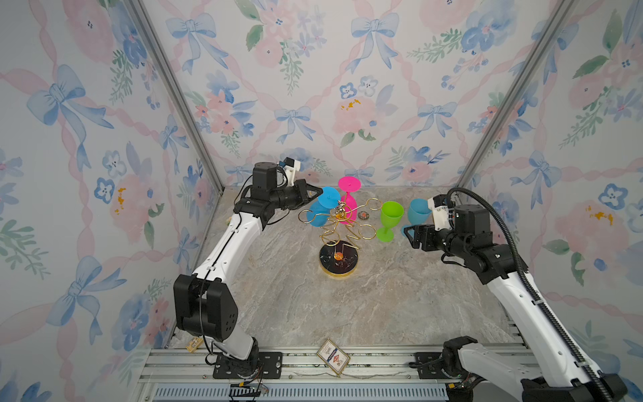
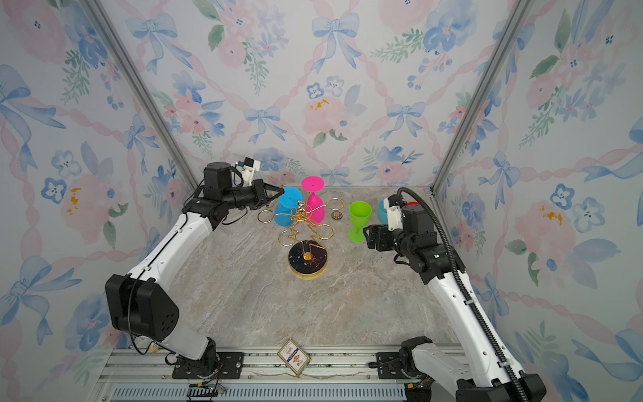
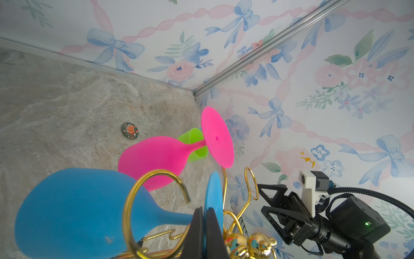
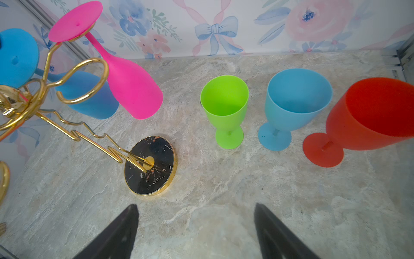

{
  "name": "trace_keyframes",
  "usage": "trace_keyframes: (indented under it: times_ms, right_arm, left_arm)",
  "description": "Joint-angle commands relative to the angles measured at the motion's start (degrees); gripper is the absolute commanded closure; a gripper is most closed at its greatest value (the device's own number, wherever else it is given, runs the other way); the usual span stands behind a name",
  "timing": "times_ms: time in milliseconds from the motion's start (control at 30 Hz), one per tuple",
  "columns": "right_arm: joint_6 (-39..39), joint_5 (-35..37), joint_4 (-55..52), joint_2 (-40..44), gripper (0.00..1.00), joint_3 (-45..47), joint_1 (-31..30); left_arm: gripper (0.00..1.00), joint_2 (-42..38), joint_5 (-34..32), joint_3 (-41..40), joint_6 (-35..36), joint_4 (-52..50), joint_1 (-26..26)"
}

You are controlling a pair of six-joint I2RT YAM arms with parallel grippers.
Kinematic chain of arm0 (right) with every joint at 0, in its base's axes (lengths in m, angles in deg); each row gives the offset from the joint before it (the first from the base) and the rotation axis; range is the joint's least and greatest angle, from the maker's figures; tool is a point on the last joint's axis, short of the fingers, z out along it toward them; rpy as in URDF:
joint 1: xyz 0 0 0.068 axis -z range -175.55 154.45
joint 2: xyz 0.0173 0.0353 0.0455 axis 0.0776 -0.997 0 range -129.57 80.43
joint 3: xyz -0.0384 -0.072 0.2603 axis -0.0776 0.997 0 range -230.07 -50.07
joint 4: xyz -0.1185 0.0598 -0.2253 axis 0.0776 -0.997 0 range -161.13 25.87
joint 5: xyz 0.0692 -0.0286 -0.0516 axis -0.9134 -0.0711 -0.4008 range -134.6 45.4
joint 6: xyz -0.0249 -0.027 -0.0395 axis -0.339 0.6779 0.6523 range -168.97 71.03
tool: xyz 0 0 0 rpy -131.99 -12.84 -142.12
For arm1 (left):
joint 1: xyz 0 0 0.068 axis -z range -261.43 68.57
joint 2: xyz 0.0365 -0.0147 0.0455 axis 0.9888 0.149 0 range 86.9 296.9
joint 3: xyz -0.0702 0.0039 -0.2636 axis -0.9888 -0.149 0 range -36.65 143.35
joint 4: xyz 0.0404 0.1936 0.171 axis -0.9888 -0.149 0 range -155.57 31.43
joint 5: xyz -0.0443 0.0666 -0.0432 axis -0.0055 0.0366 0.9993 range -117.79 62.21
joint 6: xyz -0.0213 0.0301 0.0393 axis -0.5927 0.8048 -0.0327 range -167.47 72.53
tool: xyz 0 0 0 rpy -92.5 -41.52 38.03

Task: Take the wine glass off the wine glass rack
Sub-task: Pick up the wine glass from the wine glass rack.

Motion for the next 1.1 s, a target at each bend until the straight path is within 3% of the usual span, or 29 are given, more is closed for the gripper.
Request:
trace_keyframes:
  times_ms: [0,1067]
  right_arm:
    - [-0.7,-0.1,-0.6,0.9,0.17,1.1,0.6]
    - [-0.4,-0.2,-1.8,2.9,0.17,2.3,1.1]
  left_arm:
    - [1.0,1.5,0.0,2.3,-1.0,-0.2,0.2]
    - [1.0,9.6,-0.7,12.1,-6.0,5.3,-1.6]
